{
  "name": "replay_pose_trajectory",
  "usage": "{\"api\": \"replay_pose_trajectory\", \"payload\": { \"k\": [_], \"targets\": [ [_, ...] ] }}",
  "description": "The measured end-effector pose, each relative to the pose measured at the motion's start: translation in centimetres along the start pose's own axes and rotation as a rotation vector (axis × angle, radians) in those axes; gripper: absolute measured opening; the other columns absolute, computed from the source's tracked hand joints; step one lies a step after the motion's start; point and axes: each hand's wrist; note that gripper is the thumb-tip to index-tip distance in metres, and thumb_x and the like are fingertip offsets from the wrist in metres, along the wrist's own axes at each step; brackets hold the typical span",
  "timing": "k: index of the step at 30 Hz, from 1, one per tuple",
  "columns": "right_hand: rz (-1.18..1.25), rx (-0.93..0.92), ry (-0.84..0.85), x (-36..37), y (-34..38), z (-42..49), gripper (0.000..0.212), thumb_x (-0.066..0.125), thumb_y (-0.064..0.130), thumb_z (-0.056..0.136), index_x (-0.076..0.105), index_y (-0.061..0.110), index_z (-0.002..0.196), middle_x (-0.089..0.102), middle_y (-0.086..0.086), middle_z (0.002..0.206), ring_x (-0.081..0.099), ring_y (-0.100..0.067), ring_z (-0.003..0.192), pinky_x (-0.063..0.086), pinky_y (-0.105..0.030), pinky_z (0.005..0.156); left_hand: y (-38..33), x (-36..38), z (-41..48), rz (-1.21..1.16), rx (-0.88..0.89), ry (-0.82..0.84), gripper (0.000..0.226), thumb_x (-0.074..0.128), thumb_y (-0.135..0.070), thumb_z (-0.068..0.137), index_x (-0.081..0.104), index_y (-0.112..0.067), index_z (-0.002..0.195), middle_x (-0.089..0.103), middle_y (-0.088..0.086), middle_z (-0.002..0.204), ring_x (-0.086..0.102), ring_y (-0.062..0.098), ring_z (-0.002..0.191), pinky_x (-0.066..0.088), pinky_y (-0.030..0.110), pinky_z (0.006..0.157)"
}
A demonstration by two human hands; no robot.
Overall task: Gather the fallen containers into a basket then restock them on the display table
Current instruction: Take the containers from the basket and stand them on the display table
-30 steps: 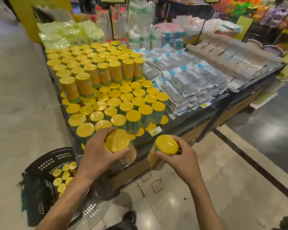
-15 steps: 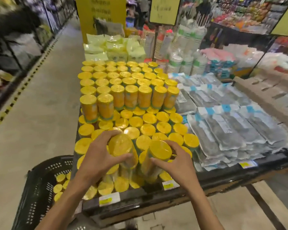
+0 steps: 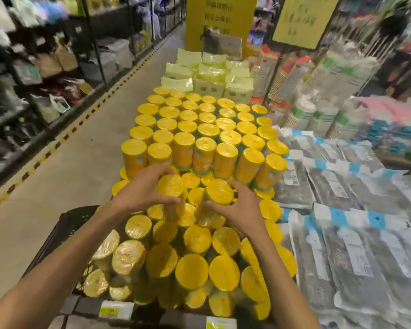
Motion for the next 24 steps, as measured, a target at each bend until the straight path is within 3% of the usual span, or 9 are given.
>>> {"api": "replay_pose_trajectory", "payload": {
  "k": [4, 9, 13, 18, 24],
  "targets": [
    [-0.115, -0.089, 0.069, -0.8, 0.0, 4.1, 0.069, 0.085, 0.049, 0.066, 0.059, 0.025, 0.126, 0.05, 0.011, 0.108, 0.048, -0.007, 0.105, 0.037, -0.023, 0.083, -0.4, 0.1, 2.9, 0.074, -0.015, -0.022, 0.079, 0.084, -0.059, 0.057, 0.059, -0.021, 0.122, 0.059, -0.004, 0.117, 0.053, 0.013, 0.105, 0.038, 0.025, 0.08],
    [-0.171, -0.116, 0.164, -0.9, 0.9, 8.3, 0.053, 0.085, 0.029, 0.07, 0.063, 0.01, 0.113, 0.051, 0.009, 0.092, 0.052, -0.013, 0.091, 0.039, -0.026, 0.069, -0.8, -0.3, 6.6, 0.174, 0.023, 0.031, 0.073, 0.086, -0.056, 0.061, 0.055, -0.025, 0.119, 0.052, -0.01, 0.111, 0.049, 0.009, 0.101, 0.035, 0.024, 0.077],
    [-0.316, -0.104, 0.211, -0.3, 0.8, 11.5, 0.069, 0.082, 0.046, 0.066, 0.056, 0.016, 0.122, 0.054, -0.002, 0.117, 0.055, -0.019, 0.101, 0.046, -0.031, 0.072, -0.7, -1.1, 9.7, 0.238, 0.072, 0.139, 0.074, 0.086, -0.055, 0.062, 0.054, -0.024, 0.121, 0.055, -0.008, 0.118, 0.05, 0.01, 0.105, 0.042, 0.026, 0.082],
    [-0.408, -0.114, 0.255, 0.4, 1.5, 13.9, 0.072, 0.081, 0.054, 0.062, 0.061, 0.019, 0.121, 0.061, 0.0, 0.112, 0.06, -0.021, 0.1, 0.055, -0.04, 0.074, -0.2, -1.0, 13.0, 0.353, 0.09, 0.239, 0.077, 0.084, -0.06, 0.061, 0.052, -0.025, 0.122, 0.055, -0.006, 0.121, 0.053, 0.014, 0.106, 0.049, 0.036, 0.089],
    [-0.43, -0.1, 0.237, 1.5, 1.8, 14.7, 0.06, 0.083, 0.051, 0.065, 0.063, 0.015, 0.108, 0.058, -0.004, 0.102, 0.058, -0.023, 0.092, 0.043, -0.03, 0.059, 0.3, -0.7, 14.9, 0.436, 0.146, 0.237, 0.074, 0.082, -0.06, 0.062, 0.051, -0.027, 0.12, 0.055, -0.007, 0.118, 0.055, 0.015, 0.102, 0.051, 0.038, 0.083]
  ]
}}
Point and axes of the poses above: each hand's wrist, its own z-axis towards the middle knuckle, its own x-axis out of the palm, y = z × x
